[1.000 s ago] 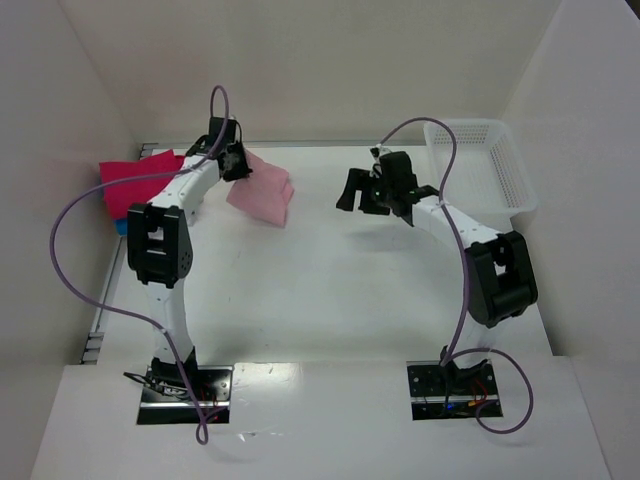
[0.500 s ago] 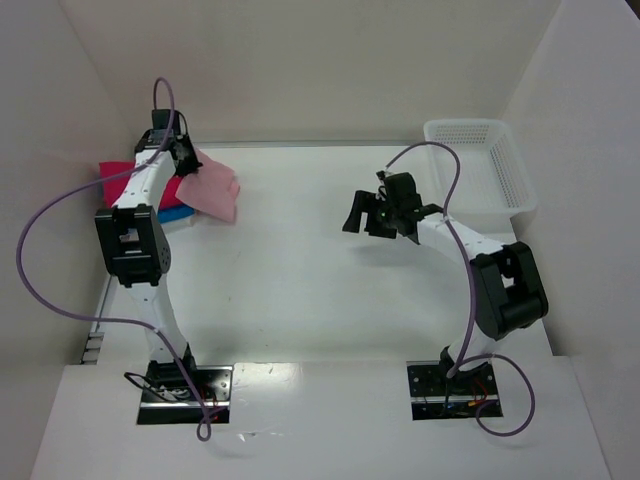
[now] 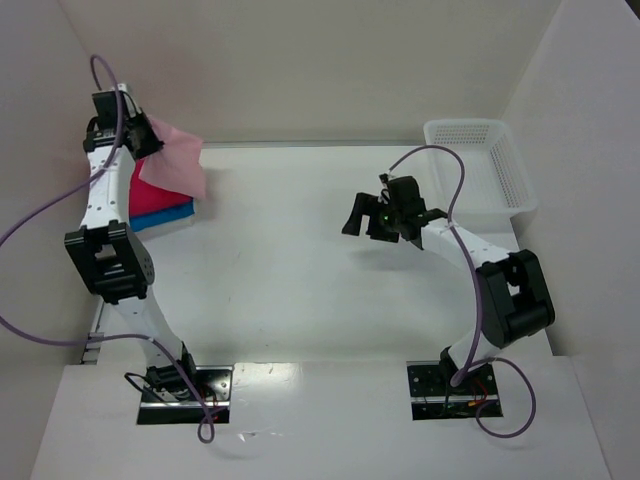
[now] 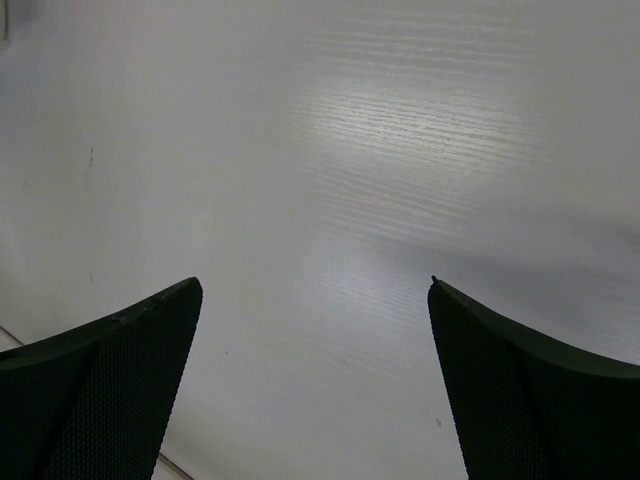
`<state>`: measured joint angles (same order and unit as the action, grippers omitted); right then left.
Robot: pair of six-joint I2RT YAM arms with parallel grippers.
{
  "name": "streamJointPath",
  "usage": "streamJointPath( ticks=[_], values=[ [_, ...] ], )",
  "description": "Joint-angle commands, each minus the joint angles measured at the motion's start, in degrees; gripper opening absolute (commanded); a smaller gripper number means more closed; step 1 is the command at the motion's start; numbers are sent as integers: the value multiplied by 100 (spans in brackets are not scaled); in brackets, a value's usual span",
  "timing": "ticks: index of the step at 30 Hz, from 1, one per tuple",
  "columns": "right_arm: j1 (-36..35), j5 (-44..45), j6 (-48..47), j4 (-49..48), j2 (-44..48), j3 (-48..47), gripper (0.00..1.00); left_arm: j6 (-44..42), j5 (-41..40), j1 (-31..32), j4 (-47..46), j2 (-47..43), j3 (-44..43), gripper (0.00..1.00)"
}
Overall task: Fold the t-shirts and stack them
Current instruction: Put the neatly folded tshirt into the corner of the board with the left arm
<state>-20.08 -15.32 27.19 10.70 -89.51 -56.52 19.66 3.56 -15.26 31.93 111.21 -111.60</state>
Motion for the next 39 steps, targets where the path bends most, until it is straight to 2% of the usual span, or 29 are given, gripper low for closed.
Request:
streamJointPath(
  ticks=[1, 13, 16, 19, 23, 25, 28, 29, 31, 32, 34, 39],
  values=[
    [21, 11, -3, -200, 285, 106, 99, 213, 244, -347, -337, -604, 270, 0],
    [21, 567, -3, 70, 567, 106, 99, 451, 919, -1225, -847, -828, 1371, 0],
    [21, 772, 67, 152, 671, 106, 99, 451, 866, -1225, -847, -593, 1395, 0],
    [21, 1030, 172, 204, 951, 141, 99, 542, 368, -1260, -776, -504, 1395, 1],
    [153, 1160, 252, 370, 1128, 176, 99, 635, 434, -1453, -864, -462, 1475, 8],
    [153, 1110, 277, 398, 1154, 176, 99, 635, 462, -1515, -839, -329, 1332, 17],
    [153, 1049, 329, 345, 1251, 176, 99, 635, 409, -1515, -812, -309, 1264, 38],
    [153, 1081, 357, 345, 1280, 176, 99, 668, 368, -1515, -812, -374, 1264, 48],
    [153, 1119, 409, 398, 1383, 176, 99, 705, 269, -1515, -864, -554, 1316, 72],
    [153, 1147, 410, 398, 1415, 176, 99, 705, 268, -1515, -864, -607, 1316, 80],
    [153, 1180, 410, 398, 1506, 148, 99, 705, 373, -1515, -864, -697, 1207, 86],
    [153, 1417, 410, 600, 1582, -8, 99, 569, 594, -1515, -864, -1101, 1088, 94]
  ],
)
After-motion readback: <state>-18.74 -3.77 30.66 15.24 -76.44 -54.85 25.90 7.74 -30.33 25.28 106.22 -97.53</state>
